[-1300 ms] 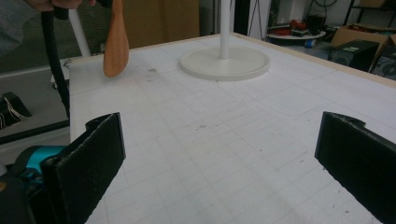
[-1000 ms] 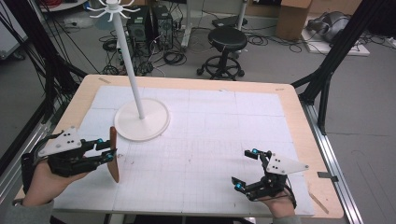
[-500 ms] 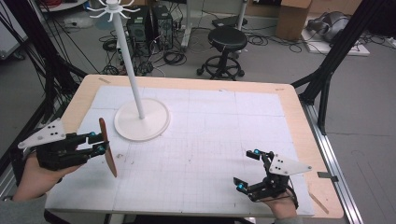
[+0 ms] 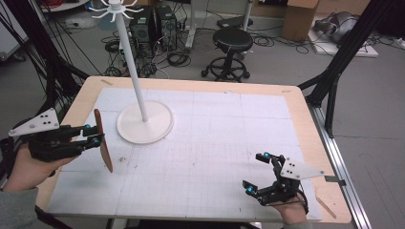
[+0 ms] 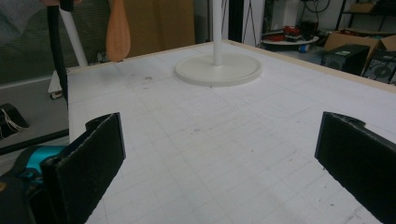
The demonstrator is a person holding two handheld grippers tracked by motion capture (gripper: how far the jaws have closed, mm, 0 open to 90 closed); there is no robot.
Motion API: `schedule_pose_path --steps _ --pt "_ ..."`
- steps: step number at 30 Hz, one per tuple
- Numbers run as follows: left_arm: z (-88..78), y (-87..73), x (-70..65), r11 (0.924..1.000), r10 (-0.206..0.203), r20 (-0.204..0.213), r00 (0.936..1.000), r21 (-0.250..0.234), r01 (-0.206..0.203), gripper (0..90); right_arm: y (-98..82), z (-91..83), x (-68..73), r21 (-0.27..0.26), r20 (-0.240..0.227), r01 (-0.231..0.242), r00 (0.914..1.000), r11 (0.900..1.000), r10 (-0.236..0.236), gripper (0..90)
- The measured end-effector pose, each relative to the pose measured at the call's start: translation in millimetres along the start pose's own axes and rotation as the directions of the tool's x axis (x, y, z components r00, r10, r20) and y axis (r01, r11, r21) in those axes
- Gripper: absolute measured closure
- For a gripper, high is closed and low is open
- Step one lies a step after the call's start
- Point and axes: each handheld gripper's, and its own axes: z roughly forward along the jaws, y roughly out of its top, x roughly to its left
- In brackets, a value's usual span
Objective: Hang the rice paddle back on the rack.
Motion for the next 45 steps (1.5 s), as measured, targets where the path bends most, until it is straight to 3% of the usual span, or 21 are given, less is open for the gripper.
schedule_pose_path --steps 12,16,23,28,45 --pt "0.9 30.4 1.7 0.9988 0.044 -0.02 0.9988 0.022 -0.043 65.0 1.9 0.8 -2.6 -0.007 -0.002 -0.007 1.0 1.0 0.007 0.7" --pt "4.2 37.8 4.4 0.9985 0.055 -0.01 0.9985 0.002 -0.055 64.9 2.0 1.2 -4.2 -0.01 -0.004 -0.006 1.0 1.0 0.006 0.7" --pt "15.0 52.9 11.5 0.9983 0.058 -0.011 0.9983 0.003 -0.058 64.9 2.4 -0.3 -7.3 -0.024 0.004 -0.006 1.0 1.0 0.006 0.7" --pt "16.3 64.0 18.4 0.9982 0.044 -0.012 0.9989 -0.04 -0.045 64.9 1.7 -2.7 -9.0 -0.031 0.009 -0.017 0.9998 0.999 0.018 0.7" --pt "14.6 93.2 36.4 0.9985 0.05 -0.008 0.9987 -0.023 -0.05 64.9 0.0 -6.5 -8.8 -0.029 0.011 -0.032 0.9994 0.999 0.032 0.7"
